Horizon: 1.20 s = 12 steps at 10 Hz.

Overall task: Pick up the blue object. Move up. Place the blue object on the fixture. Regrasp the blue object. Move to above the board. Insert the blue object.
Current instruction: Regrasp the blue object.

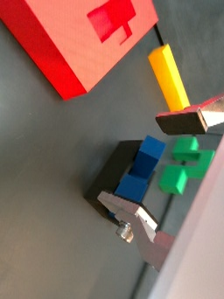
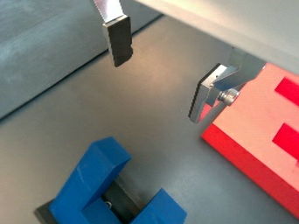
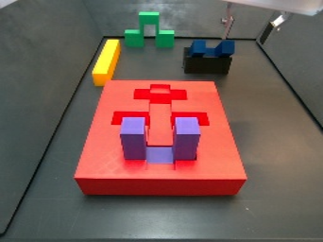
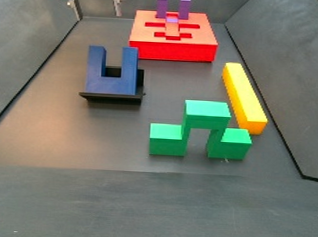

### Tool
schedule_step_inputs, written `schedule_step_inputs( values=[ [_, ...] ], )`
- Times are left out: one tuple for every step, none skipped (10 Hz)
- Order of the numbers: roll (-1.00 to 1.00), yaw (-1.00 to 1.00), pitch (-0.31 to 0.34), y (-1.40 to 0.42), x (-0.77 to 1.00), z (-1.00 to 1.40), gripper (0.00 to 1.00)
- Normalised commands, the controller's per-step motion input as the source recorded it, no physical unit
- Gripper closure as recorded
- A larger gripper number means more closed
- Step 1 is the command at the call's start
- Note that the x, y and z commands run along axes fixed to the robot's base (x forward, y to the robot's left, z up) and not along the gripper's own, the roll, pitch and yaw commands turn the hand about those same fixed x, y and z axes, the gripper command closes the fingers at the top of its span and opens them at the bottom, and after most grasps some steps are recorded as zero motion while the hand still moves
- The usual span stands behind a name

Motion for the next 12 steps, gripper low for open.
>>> schedule_step_inputs(
  values=[
    [1.0, -0.33, 0.111, -0.39, 0.09, -0.07, 0.0],
    [0.93, -0.46, 0.097, -0.31, 0.01, -0.07, 0.0],
    [0.88, -0.52, 0.114, -0.25, 0.0, -0.05, 0.0],
    [0.87, -0.53, 0.143, -0.22, 0.0, -0.02, 0.0],
    [0.77, -0.46, 0.177, -0.27, 0.1, -0.01, 0.0],
    [0.23, -0.28, 0.0, -0.25, 0.2, -0.09, 0.0],
    [0.0, -0.17, 0.0, -0.19, 0.4, -0.1, 0.0],
    [0.02, -0.03, 0.0, -0.16, 0.6, -0.14, 0.0],
    [0.03, 0.11, 0.0, -0.09, 0.69, -0.17, 0.0],
    [0.06, 0.59, 0.04, 0.0, 0.61, -0.16, 0.0],
    [0.17, 0.75, 0.0, 0.0, 0.43, -0.07, 0.0],
    [0.24, 0.79, 0.0, 0.0, 0.34, -0.08, 0.0]
  ],
)
